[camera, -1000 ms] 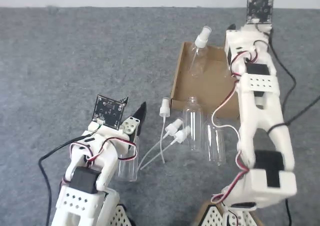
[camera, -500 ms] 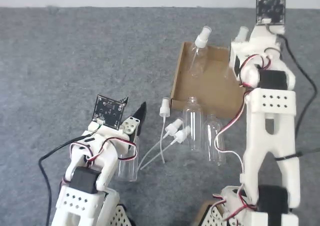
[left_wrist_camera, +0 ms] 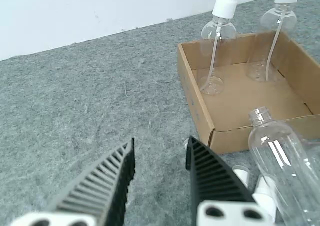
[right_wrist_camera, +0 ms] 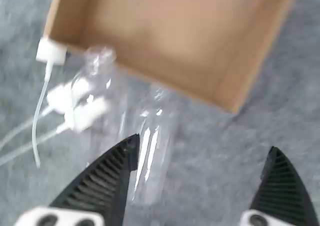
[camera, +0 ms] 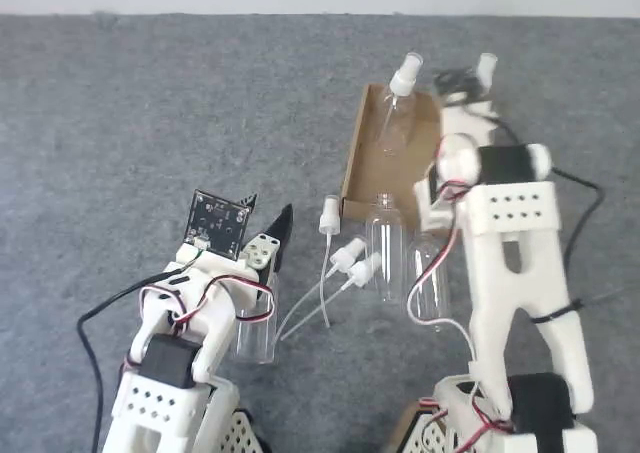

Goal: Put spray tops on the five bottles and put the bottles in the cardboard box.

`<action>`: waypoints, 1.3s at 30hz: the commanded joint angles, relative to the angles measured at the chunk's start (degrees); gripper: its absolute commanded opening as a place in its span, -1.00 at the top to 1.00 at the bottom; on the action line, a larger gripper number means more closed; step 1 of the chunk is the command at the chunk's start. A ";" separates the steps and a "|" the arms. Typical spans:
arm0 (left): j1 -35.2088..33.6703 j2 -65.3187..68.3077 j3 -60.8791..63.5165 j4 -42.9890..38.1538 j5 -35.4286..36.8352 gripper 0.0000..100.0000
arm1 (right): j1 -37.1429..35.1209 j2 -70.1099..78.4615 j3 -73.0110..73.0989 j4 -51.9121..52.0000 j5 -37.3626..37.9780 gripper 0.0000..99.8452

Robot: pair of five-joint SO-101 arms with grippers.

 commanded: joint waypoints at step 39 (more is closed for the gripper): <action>-0.35 -0.53 -0.48 -1.58 0.35 0.70 | 17.71 -12.70 34.73 -20.18 24.35 0.97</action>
